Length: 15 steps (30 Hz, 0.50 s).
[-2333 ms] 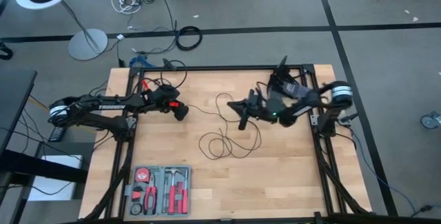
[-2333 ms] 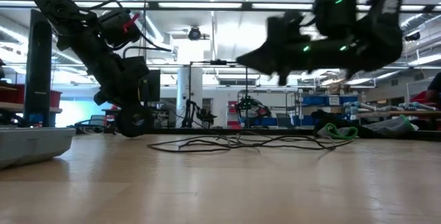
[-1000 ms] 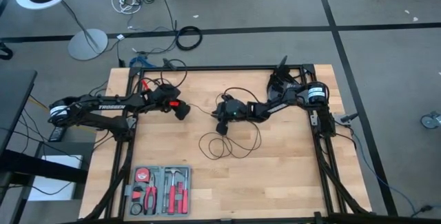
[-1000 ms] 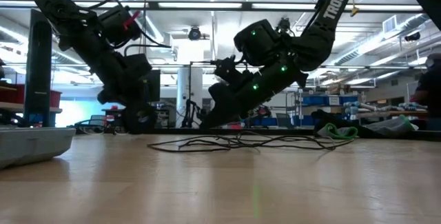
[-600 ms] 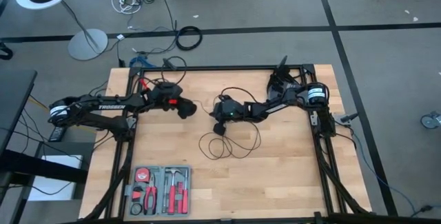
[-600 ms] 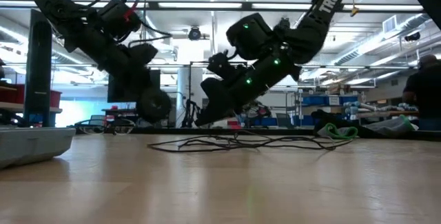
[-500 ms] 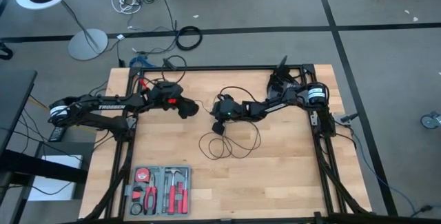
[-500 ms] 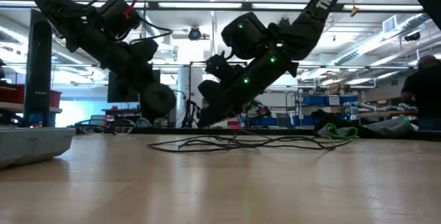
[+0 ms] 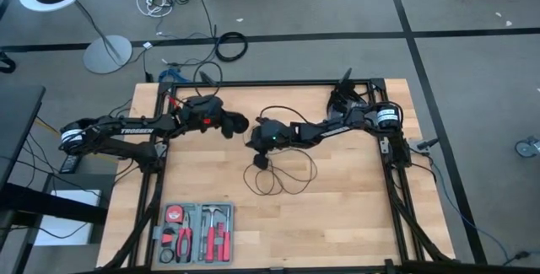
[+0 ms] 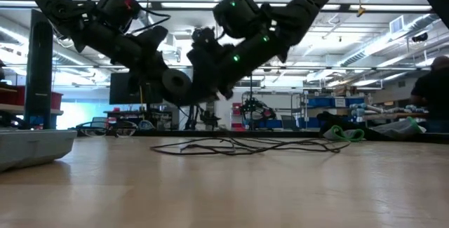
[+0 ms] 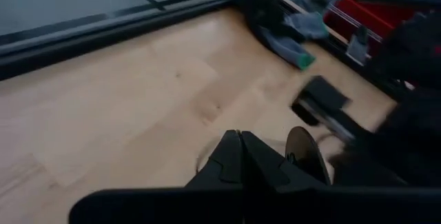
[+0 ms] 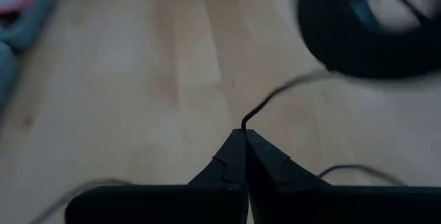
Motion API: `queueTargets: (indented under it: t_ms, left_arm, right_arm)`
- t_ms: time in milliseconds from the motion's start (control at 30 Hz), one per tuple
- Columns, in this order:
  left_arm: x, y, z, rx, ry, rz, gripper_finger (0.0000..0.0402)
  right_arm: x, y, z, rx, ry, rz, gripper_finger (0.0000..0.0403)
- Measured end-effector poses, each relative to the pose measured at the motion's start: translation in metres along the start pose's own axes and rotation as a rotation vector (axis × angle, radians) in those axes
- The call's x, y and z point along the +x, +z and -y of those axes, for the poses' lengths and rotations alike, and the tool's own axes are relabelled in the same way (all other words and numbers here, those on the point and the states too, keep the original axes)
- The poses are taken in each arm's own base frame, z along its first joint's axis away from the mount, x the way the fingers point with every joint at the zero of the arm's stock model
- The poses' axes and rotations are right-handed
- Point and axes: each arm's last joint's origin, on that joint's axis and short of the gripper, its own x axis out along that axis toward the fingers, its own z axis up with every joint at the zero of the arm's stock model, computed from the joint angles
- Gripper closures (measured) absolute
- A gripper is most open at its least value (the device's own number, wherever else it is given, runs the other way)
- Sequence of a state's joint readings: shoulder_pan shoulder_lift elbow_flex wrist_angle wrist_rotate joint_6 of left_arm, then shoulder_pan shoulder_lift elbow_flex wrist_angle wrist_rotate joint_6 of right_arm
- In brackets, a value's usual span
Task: Coil cords
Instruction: Coil the black wire onto the black spool
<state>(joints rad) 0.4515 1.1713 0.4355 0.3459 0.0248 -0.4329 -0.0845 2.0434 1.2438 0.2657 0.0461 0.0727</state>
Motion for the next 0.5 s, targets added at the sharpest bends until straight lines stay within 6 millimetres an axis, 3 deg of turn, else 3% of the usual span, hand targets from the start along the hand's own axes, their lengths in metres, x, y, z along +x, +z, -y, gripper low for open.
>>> queueTargets:
  t_ms: [233, 500]
  left_arm:
    - [0.000, -0.002, -0.002, -0.004, 0.038, -0.011, 0.0402]
    - [-0.001, -0.009, -0.005, -0.004, 0.074, -0.086, 0.0402]
  right_arm:
    - [0.000, 0.028, 0.002, -0.063, 0.011, 0.078, 0.0403]
    - [-0.003, 0.057, 0.020, -0.107, -0.024, 0.155, 0.0403]
